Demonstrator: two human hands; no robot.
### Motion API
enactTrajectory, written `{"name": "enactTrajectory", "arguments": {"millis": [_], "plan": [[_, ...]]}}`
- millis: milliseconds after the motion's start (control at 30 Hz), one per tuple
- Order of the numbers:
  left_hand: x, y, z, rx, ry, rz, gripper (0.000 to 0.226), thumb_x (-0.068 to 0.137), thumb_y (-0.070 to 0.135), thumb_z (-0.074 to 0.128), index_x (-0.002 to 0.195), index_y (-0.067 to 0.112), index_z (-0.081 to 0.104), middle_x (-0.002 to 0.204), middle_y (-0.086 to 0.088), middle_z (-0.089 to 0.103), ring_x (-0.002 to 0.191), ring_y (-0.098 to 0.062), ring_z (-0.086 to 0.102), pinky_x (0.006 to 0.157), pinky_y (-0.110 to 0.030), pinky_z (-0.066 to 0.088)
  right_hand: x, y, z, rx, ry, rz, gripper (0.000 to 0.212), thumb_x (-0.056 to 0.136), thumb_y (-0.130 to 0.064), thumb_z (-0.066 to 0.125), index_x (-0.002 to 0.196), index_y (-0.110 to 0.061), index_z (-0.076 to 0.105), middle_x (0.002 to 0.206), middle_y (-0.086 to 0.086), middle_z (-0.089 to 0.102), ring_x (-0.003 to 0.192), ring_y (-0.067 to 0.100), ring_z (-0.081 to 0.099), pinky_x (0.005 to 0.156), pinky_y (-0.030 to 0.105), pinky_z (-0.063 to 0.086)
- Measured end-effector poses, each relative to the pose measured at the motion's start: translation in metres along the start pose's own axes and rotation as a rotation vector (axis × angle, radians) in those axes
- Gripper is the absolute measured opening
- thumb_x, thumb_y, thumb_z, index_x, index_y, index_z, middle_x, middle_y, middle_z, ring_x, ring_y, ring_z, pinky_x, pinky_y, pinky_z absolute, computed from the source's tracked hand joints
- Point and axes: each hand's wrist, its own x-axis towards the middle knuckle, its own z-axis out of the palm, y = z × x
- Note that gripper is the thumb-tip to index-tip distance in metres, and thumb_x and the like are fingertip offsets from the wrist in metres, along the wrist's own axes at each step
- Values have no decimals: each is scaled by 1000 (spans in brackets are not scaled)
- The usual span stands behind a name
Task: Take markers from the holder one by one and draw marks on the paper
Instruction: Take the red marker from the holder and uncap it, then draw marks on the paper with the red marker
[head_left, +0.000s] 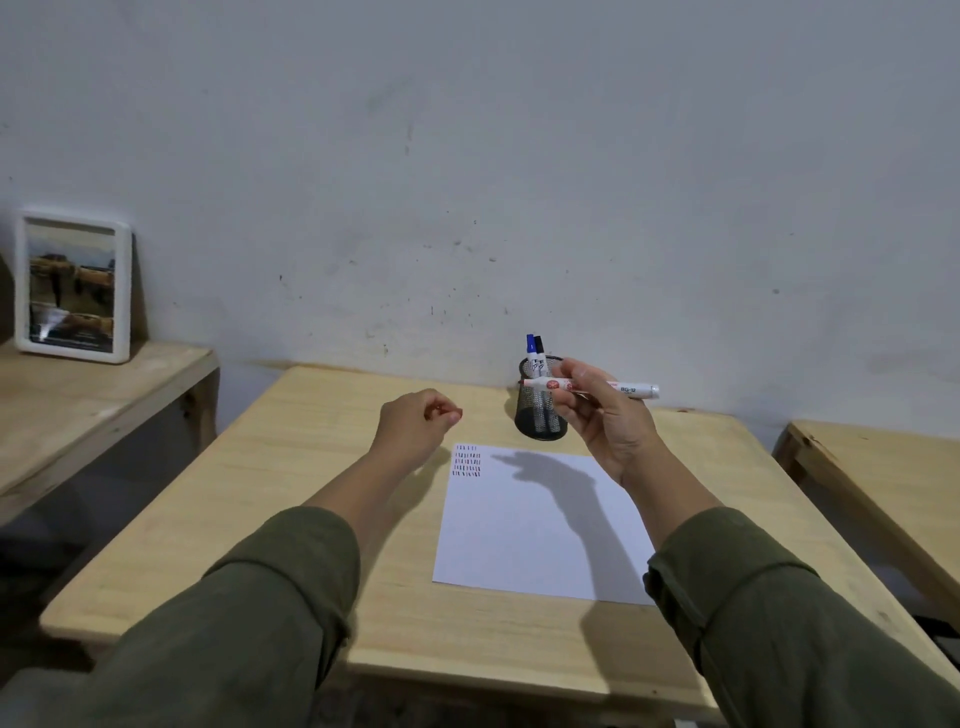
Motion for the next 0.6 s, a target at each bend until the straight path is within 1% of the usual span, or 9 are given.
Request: {"name": "enactTrajectory", "arguments": {"millis": [33, 100, 133, 200, 267, 433, 533, 600], "plan": [[-4, -7, 3, 25, 1, -11, 11, 84, 18, 64, 91, 14, 71, 71, 7, 56, 71, -12, 51, 54, -3, 36, -2, 5, 0, -3, 2, 14, 13, 91, -6, 53, 91, -5, 66, 73, 2, 70, 56, 7, 65, 59, 16, 56], [-11, -21, 9, 89, -18, -29, 11, 84, 17, 62, 90, 14, 70, 78, 3, 62, 74, -12, 54, 55, -8, 36, -6, 17, 0, -8, 19, 53, 12, 90, -3, 53, 89, -2, 65, 67, 3, 70, 56, 9, 66, 62, 17, 57], [-13, -28, 12, 140, -31, -25, 12, 84, 18, 62, 91, 14, 71, 84, 1, 67, 80, -14, 57, 62, -12, 37, -7, 22, 0, -17, 30, 74, 11, 90, -2, 53, 88, 0, 64, 64, 4, 70, 55, 9, 67, 62, 18, 57], [-15, -39, 17, 211, -49, -41, 17, 83, 21, 61, 94, 16, 72, 96, -3, 72, 94, -20, 61, 78, -24, 45, -9, 33, 0, -38, 41, 107, 9, 89, -1, 54, 85, 0, 62, 61, 7, 71, 54, 9, 67, 59, 18, 58], [-17, -45, 20, 233, -47, -74, 20, 83, 24, 62, 98, 18, 72, 100, -6, 72, 98, -24, 62, 86, -31, 49, -10, 43, -1, -50, 42, 122, 8, 89, -2, 56, 81, -4, 59, 62, 7, 71, 54, 9, 68, 55, 17, 57], [-19, -53, 22, 257, -25, -83, 20, 87, 23, 58, 97, 10, 70, 94, -11, 69, 93, -27, 61, 80, -30, 47, -10, 58, -1, -36, 41, 145, 10, 90, -2, 55, 80, -5, 56, 60, 7, 71, 49, 8, 66, 53, 17, 56], [-17, -52, 20, 233, -5, -117, 19, 85, 24, 59, 91, 8, 67, 89, -8, 68, 86, -22, 59, 75, -26, 43, -8, 62, 1, -37, 42, 157, 9, 89, -3, 56, 80, -5, 58, 61, 8, 71, 52, 9, 67, 53, 17, 56], [-15, -50, 19, 209, 8, -141, 19, 83, 24, 61, 88, 7, 65, 87, -8, 68, 81, -18, 53, 73, -26, 42, -7, 64, 2, -37, 39, 160, 8, 89, -3, 57, 81, -4, 59, 63, 8, 71, 54, 10, 67, 54, 18, 57]]}}
